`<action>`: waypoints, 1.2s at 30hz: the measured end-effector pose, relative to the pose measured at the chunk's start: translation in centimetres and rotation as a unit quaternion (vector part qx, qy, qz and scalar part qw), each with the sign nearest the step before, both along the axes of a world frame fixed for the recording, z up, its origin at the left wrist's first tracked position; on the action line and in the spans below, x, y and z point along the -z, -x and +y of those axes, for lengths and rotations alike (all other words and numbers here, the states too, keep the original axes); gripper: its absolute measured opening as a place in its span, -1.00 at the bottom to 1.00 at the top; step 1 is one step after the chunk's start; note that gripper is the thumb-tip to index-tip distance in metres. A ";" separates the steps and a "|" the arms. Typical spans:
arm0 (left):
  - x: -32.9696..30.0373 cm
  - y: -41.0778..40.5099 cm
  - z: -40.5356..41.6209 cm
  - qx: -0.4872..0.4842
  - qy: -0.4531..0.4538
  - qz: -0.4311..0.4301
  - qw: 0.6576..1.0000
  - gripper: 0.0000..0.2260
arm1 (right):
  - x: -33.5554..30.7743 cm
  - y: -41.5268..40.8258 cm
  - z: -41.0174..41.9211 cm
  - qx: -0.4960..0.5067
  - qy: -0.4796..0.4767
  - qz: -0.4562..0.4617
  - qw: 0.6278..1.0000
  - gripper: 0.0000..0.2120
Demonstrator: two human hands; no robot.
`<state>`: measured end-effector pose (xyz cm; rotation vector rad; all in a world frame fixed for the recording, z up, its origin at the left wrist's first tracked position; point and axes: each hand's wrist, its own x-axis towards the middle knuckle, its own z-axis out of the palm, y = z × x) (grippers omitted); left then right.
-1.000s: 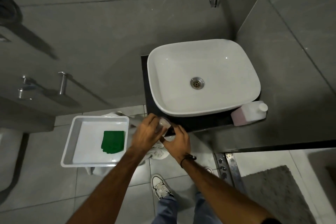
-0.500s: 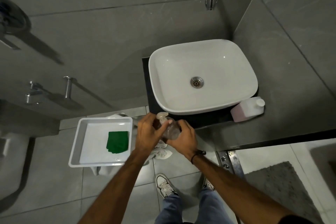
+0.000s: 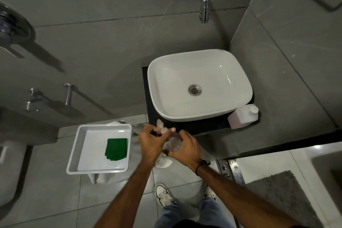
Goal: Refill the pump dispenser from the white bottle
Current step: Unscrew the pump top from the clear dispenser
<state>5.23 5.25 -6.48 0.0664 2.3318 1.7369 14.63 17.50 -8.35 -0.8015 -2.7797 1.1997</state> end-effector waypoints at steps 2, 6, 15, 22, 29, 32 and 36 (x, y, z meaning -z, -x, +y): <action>-0.3 -0.4 0.7 -0.025 -0.001 -0.003 1.000 -0.56 | -0.2 0.1 -0.6 0.008 -0.004 0.013 1.000 -0.34; -0.5 -0.6 0.4 0.045 -0.040 -0.033 0.998 -0.69 | -0.3 -0.1 -0.3 0.015 0.018 0.015 1.000 -0.33; -1.4 -1.6 1.1 -0.064 -0.025 -0.077 0.995 -0.56 | -0.6 -0.6 -1.5 -0.005 -0.038 0.030 0.999 -0.34; -1.3 -1.3 -0.5 0.045 -0.122 -0.124 0.984 -0.64 | -0.7 -1.5 -0.1 0.009 -0.022 0.001 1.000 -0.36; -1.3 -2.2 1.9 -0.068 -0.022 -0.048 0.996 -0.61 | -0.5 -1.8 0.2 -0.023 -0.129 -0.016 0.991 -0.33; -1.0 -2.5 2.2 0.024 -0.054 -0.086 0.995 -0.68 | -0.6 -2.4 1.3 -0.009 -0.104 -0.007 0.995 -0.34; -1.1 -3.1 2.6 0.092 -0.122 -0.135 0.979 -0.64 | -0.9 -3.5 3.1 0.014 -0.098 -0.003 0.995 -0.35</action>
